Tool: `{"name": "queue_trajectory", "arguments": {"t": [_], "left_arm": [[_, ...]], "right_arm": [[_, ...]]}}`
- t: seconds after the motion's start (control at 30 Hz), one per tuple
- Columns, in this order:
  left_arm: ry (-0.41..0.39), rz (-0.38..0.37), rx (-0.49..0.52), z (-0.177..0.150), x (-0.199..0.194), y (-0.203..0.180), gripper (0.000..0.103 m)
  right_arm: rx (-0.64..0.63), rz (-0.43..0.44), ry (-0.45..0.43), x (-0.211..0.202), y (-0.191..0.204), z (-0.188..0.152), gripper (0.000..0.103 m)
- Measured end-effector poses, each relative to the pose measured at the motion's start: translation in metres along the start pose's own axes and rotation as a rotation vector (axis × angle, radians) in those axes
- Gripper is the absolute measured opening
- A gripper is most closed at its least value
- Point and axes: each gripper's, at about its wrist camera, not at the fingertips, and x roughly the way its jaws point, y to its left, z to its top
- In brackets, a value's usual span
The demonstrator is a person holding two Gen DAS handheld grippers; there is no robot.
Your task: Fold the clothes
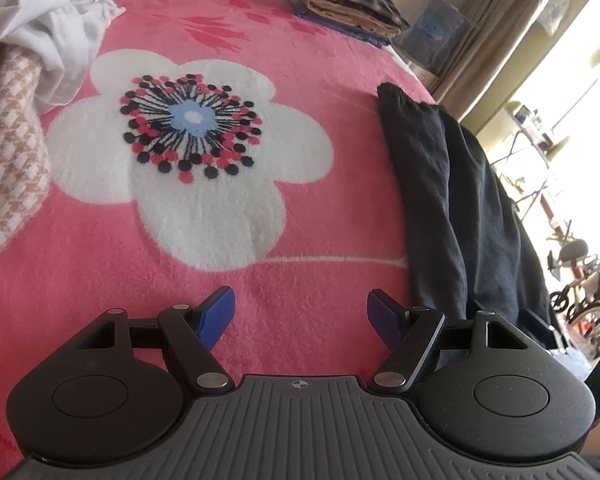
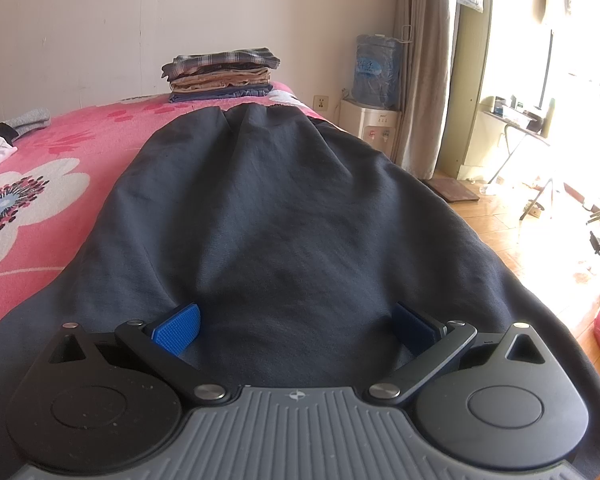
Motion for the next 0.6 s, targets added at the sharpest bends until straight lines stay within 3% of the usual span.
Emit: {"name": "queue_trajectory", "arguments": {"t": [0.6], "left_arm": [[-0.057, -0.072, -0.034, -0.0008, -0.0095, 0.0061, 0.074]], "right_arm": [[-0.001, 0.0, 0.001, -0.0009, -0.0008, -0.0001, 0.103]]}}
